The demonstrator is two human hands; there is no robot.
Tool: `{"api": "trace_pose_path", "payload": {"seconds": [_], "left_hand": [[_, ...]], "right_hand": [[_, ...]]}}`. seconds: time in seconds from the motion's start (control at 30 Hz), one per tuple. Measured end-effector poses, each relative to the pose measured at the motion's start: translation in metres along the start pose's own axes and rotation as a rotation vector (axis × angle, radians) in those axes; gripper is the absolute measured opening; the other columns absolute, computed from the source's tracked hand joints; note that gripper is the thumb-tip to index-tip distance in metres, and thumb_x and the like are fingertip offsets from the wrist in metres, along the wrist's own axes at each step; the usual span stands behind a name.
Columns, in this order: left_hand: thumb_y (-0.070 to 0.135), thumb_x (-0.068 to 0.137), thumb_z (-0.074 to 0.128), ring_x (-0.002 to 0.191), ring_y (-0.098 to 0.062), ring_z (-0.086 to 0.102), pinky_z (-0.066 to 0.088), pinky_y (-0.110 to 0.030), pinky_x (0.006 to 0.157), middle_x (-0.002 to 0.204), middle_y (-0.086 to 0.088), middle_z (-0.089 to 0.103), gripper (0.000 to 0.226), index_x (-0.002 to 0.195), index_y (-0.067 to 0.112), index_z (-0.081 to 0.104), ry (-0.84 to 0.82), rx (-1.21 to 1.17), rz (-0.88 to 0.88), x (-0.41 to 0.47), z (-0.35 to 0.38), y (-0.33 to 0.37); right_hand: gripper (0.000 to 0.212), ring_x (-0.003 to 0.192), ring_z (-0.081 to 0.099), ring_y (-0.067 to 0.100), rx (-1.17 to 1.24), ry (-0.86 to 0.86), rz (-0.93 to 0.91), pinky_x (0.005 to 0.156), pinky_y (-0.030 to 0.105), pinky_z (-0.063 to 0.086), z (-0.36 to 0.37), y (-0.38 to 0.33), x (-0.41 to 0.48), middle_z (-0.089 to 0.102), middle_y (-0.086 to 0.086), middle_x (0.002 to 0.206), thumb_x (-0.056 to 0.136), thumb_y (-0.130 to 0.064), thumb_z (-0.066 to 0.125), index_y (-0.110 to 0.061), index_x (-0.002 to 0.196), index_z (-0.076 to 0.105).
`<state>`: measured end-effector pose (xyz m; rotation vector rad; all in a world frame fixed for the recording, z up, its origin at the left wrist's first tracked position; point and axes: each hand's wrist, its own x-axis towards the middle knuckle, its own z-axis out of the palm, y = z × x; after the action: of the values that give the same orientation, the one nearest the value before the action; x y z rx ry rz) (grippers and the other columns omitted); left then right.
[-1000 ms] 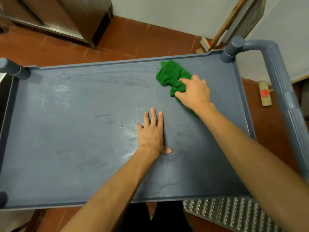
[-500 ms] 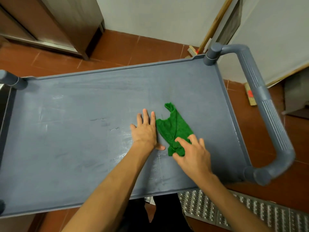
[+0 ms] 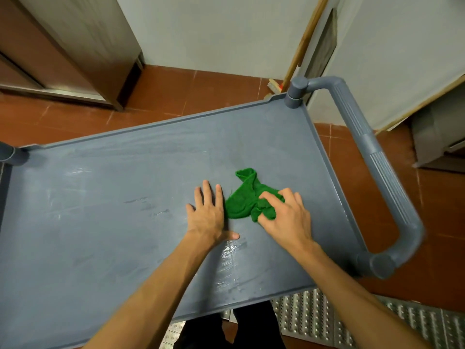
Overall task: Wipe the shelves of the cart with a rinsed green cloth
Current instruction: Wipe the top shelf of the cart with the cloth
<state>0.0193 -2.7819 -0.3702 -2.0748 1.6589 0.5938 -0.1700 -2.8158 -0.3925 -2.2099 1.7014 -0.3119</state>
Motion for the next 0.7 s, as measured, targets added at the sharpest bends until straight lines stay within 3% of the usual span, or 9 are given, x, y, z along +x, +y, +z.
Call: {"api": "trace_pose_path", "payload": {"seconds": [0.37,0.57,0.7], "left_hand": [[0.083,0.07,0.065,0.155,-0.042,0.002,0.025,-0.056,0.118,0.167,-0.021,-0.018,0.14,0.16,0.011,-0.015,0.035,0.029,0.03,0.0,0.006,-0.008],[0.082,0.07,0.067,0.155,-0.041,-0.001,0.021,-0.058,0.119,0.167,-0.02,-0.018,0.139,0.161,0.014,-0.013,0.047,-0.023,0.044,0.001,0.009,-0.011],[0.085,0.073,0.06,0.156,-0.035,-0.005,0.012,-0.055,0.123,0.168,-0.013,-0.02,0.13,0.163,0.021,-0.01,0.1,-0.109,0.122,0.0,0.019,-0.026]], "right_hand": [[0.045,0.104,0.051,0.041,0.036,0.098,0.106,0.073,0.047,0.05,0.004,-0.012,0.126,0.053,0.014,0.114,0.078,-0.037,0.072,-0.032,0.123,0.065],[0.051,0.117,0.046,0.044,0.079,0.146,0.332,0.09,0.051,0.046,0.006,-0.037,0.182,0.045,0.018,0.133,0.088,-0.039,0.063,-0.026,0.136,0.052],[0.057,0.118,0.045,0.046,0.092,0.121,0.291,0.094,0.052,0.044,0.001,-0.033,0.174,0.043,0.019,0.135,0.091,-0.05,0.06,-0.024,0.14,0.046]]}}
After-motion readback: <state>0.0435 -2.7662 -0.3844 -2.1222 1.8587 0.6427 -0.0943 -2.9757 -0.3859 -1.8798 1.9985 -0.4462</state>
